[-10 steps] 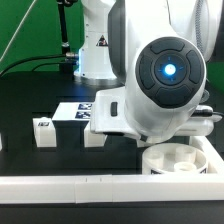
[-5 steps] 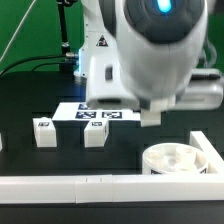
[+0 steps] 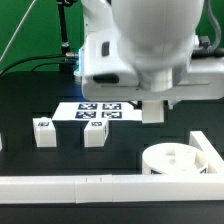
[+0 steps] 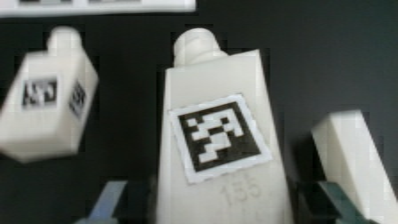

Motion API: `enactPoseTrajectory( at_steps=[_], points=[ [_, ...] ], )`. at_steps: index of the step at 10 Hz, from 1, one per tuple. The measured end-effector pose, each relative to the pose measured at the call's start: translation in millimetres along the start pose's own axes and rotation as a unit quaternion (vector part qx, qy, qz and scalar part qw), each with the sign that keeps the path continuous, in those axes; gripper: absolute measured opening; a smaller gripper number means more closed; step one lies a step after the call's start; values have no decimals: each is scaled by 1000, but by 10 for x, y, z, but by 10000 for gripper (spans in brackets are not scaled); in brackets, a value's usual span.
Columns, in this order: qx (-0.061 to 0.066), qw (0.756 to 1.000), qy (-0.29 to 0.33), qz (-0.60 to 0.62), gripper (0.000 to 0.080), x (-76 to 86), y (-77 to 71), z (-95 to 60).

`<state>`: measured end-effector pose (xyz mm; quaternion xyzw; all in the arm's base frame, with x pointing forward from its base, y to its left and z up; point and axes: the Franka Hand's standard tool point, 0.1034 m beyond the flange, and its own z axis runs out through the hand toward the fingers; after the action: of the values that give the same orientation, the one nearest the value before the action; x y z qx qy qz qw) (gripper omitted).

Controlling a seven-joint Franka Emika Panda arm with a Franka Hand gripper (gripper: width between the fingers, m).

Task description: Assemble stool

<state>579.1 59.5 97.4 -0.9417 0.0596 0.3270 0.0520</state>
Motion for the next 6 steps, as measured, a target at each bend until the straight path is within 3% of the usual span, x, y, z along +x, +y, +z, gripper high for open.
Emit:
enactPoseTrajectory(
  at_steps=[1,3,5,6],
  points=[
    [1,1000,27,0,325,-163,-154,-270],
    [5,993,114,-19,325,-125,-394,-722],
    [8,981,191,-28,325,-94,-346,-621],
    [12,973,229,-29,325,-60,-371,-672]
  ],
)
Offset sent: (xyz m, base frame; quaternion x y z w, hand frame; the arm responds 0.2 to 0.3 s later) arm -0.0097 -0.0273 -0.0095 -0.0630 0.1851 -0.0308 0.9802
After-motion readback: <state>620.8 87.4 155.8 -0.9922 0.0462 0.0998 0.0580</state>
